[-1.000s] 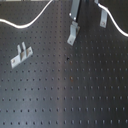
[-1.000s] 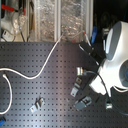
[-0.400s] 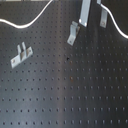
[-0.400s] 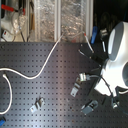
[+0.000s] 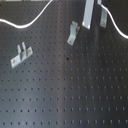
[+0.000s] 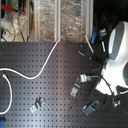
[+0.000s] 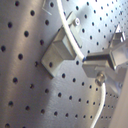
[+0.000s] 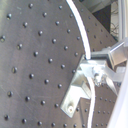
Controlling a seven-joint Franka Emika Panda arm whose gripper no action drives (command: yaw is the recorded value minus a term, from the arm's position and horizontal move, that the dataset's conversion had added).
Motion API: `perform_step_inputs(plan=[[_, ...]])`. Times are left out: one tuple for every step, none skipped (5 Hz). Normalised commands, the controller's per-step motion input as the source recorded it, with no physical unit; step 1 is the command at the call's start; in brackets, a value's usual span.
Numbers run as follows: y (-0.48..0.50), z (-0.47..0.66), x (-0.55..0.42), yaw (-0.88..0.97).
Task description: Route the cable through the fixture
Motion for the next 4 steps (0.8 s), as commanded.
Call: perform_step_inputs(plan=[[0.21,0.38,-0.348,-0.05],[0.347,0.22,-0.275,-0.04],[0.469,0.08,-0.253,-0.03],[0.107,-0.11,-0.144,-0.01]])
